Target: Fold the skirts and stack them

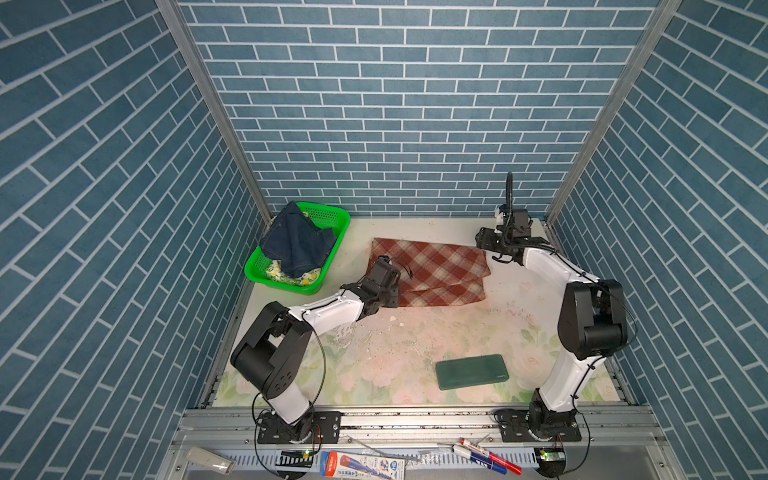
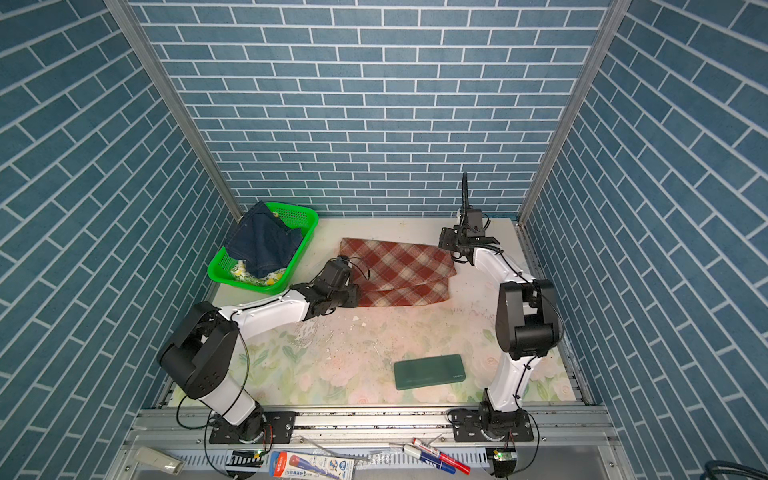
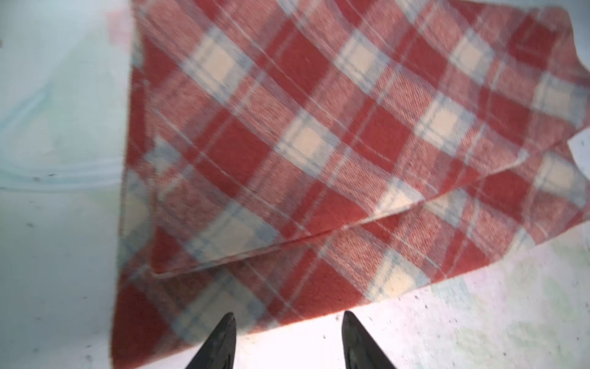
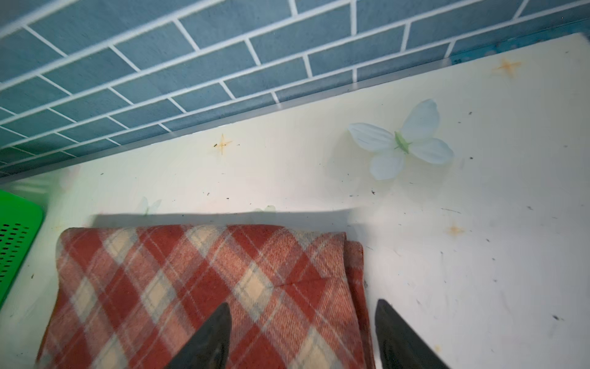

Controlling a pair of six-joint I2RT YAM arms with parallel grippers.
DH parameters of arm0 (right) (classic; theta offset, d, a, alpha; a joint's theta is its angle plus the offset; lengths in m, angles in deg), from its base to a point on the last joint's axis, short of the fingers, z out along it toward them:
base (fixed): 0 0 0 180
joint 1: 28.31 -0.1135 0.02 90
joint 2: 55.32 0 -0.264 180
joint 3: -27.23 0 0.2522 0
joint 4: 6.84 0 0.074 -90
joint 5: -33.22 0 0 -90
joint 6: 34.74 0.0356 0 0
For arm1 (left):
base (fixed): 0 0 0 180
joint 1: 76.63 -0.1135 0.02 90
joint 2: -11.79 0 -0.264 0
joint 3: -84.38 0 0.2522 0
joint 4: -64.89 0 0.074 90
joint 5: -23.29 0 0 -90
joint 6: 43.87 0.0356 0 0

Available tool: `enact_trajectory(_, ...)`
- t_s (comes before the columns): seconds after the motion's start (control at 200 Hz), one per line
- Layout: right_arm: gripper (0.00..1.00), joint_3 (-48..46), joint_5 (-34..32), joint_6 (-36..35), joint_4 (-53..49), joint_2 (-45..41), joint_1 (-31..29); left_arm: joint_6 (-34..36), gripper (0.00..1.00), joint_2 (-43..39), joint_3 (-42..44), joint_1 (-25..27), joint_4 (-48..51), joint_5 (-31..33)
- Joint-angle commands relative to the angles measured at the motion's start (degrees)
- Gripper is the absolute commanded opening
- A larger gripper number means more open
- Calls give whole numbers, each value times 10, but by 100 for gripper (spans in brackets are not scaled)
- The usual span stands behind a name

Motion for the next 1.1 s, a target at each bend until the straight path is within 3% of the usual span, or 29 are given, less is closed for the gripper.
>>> enact_trajectory(0.0,70,-78,-31,61,-6,-37,-1,-34,53,-8,34,-34,-20,-41)
enact_trajectory(0.175,69,-157,-11,104,22,-79,0,-84,51,-18,64,-57,-89,-50)
enact_trajectory(0.49,67,-190,11,116,33,-81,-1,-169,50,15,82,-96,-161,-57)
enact_trajectory(1.005,66,-192,3,98,27,-90,0,-190,49,93,47,-107,-151,-49)
enact_trajectory(1.095,66,-192,2,96,25,-91,-1,-190,45,105,44,-107,-152,-52)
